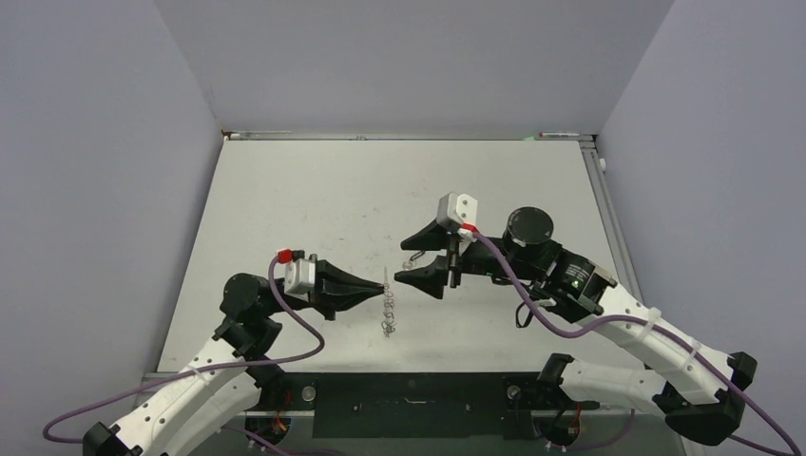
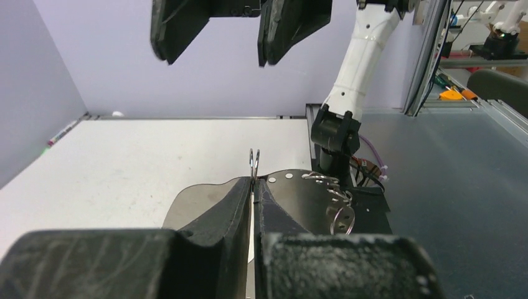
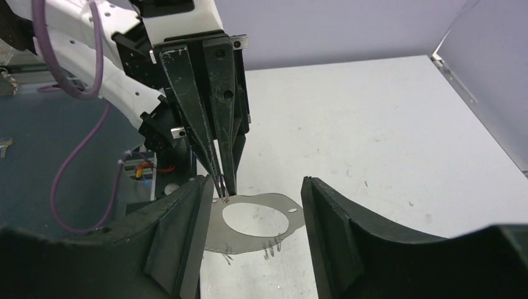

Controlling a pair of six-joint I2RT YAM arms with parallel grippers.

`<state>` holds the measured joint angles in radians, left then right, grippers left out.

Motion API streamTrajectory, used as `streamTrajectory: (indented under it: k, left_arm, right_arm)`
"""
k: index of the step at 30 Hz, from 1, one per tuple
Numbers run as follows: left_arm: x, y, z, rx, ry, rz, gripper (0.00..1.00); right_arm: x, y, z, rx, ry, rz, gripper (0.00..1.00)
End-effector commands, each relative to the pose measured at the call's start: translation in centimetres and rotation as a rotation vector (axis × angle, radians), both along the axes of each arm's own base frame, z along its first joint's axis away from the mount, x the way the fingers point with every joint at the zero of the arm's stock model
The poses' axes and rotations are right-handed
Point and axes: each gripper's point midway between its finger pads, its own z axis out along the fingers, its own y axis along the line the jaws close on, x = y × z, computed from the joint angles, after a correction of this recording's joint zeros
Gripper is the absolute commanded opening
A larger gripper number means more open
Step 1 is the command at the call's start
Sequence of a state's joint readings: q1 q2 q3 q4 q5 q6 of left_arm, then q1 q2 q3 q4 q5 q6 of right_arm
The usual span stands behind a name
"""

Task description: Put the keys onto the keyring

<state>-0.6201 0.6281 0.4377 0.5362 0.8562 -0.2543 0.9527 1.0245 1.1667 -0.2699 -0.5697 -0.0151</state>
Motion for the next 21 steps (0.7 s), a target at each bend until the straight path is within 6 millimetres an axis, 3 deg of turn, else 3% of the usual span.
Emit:
streamTrajectory:
  k: [1,10,21]
  left_arm:
    - [-1.1,1.1,4.8,-0.201,-0.079,0.001,0.0]
    - [-2.0,2.5,7.9,-0.407,-0.051,-0.015,0.0]
    - [-1.7,2.6,8.5,-0.449,-0.031,-0.012,0.0]
  right_arm:
    - [-0.5,-0.9,3.7,0.18,-0.049,-0.006,0.53]
    - [-2.9,-0.5,4.0,0.25,-0.011,0.125,0.4]
    - [-3.4,0.9,3.9,0.284,0.019,0.197,0.31]
